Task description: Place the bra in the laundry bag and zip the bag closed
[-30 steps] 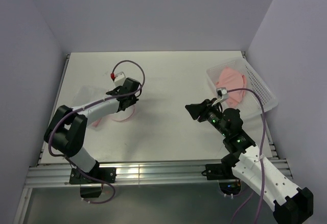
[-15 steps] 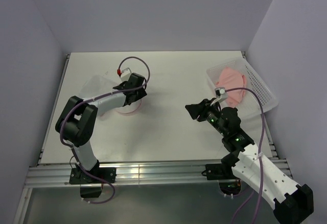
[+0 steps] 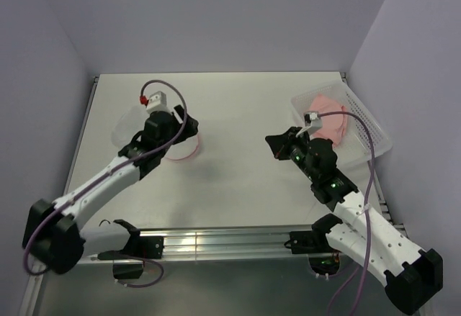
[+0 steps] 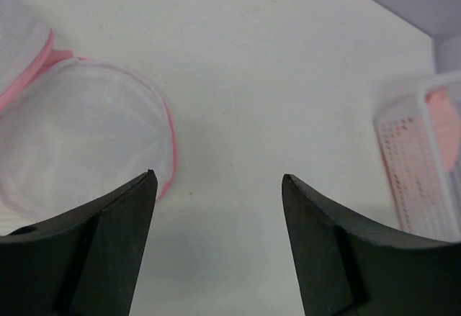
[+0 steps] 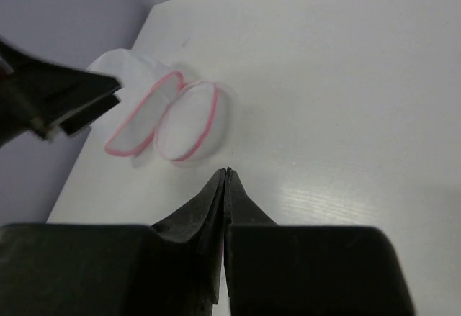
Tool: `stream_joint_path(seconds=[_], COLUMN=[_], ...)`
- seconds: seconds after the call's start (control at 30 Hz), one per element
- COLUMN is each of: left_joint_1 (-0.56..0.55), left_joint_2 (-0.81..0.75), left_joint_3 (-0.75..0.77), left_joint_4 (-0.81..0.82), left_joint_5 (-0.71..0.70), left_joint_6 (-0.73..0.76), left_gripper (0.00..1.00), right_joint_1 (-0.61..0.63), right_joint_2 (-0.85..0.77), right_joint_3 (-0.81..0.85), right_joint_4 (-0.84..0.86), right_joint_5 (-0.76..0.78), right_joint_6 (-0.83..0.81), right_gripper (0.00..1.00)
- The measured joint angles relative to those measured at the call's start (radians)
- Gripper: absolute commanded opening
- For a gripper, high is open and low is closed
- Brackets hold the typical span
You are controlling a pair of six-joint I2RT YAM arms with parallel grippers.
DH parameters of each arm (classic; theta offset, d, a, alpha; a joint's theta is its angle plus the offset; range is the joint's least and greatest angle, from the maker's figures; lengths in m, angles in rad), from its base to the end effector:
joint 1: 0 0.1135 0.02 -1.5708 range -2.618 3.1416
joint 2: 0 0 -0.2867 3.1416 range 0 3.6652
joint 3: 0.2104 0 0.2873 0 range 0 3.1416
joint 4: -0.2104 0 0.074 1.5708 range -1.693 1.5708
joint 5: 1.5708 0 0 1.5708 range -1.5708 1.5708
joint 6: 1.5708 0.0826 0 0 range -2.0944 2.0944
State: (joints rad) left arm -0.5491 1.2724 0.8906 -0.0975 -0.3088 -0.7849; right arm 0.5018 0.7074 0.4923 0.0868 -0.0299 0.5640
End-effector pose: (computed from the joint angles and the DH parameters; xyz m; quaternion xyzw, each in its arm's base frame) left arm 0.3153 -0.1635 0.2681 -0.1786 0.8293 -0.2140 0.4843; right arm 0.2133 0.1198 0.2784 0.0135 0.7508 0.3451 0.5630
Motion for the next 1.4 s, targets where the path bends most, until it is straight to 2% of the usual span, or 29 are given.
stream_joint_path(seconds=[0.03, 0.13, 0.2, 0.3, 0.33, 0.37, 0.47, 0.53, 0.6, 0.7, 0.97, 1.13, 1.4], left_joint_1=[-0.004, -0.043, -0.092, -0.163, -0.182, -0.199, -0.220, -0.228, -0.233, -0.240, -0.270, -0.272, -0.273], left_joint_2=[-0.064, -0.251, -0.363, -0.474, -0.500, -0.522, -0.539, -0.520, -0.478, -0.428, -0.451, -0.428, -0.397], left_joint_3=[-0.040, -0.155, -0.223, -0.298, -0.318, -0.343, -0.409, -0.445, -0.463, -0.472, -0.483, -0.483, -0.483], left_joint_4=[0.016, 0.074, 0.140, 0.235, 0.265, 0.306, 0.414, 0.471, 0.501, 0.500, 0.497, 0.496, 0.505], left_joint_5=[0.026, 0.111, 0.174, 0.254, 0.280, 0.308, 0.369, 0.404, 0.426, 0.438, 0.401, 0.400, 0.399], left_joint_6=[0.017, 0.061, 0.084, 0.114, 0.121, 0.129, 0.143, 0.156, 0.174, 0.212, 0.272, 0.276, 0.276], left_gripper=[0.76, 0.79, 0.85, 0.97, 0.99, 0.99, 0.99, 0.99, 0.99, 0.99, 0.99, 0.99, 0.99], right_joint_1=[0.000, 0.000, -0.007, -0.070, -0.112, -0.169, -0.324, -0.412, -0.472, -0.555, -0.737, -0.769, -0.793], right_joint_2=[0.028, 0.145, 0.213, 0.310, 0.344, 0.383, 0.484, 0.557, 0.630, 0.757, 0.913, 0.999, 1.009], right_joint_3=[0.032, 0.151, 0.208, 0.276, 0.293, 0.309, 0.338, 0.349, 0.365, 0.421, 0.514, 0.578, 0.578], right_joint_4=[-0.016, -0.043, -0.048, -0.065, -0.066, -0.066, -0.067, -0.066, -0.066, -0.089, -0.152, -0.175, -0.203], right_joint_5=[0.013, 0.070, 0.116, 0.183, 0.201, 0.211, 0.254, 0.291, 0.339, 0.385, 0.388, 0.337, 0.234], right_joint_6=[-0.006, -0.026, -0.039, -0.055, -0.060, -0.062, -0.063, -0.060, -0.062, -0.063, -0.057, -0.056, -0.032], right_gripper=[0.00, 0.00, 0.01, 0.10, 0.17, 0.18, 0.26, 0.35, 0.42, 0.57, 0.56, 0.56, 0.53])
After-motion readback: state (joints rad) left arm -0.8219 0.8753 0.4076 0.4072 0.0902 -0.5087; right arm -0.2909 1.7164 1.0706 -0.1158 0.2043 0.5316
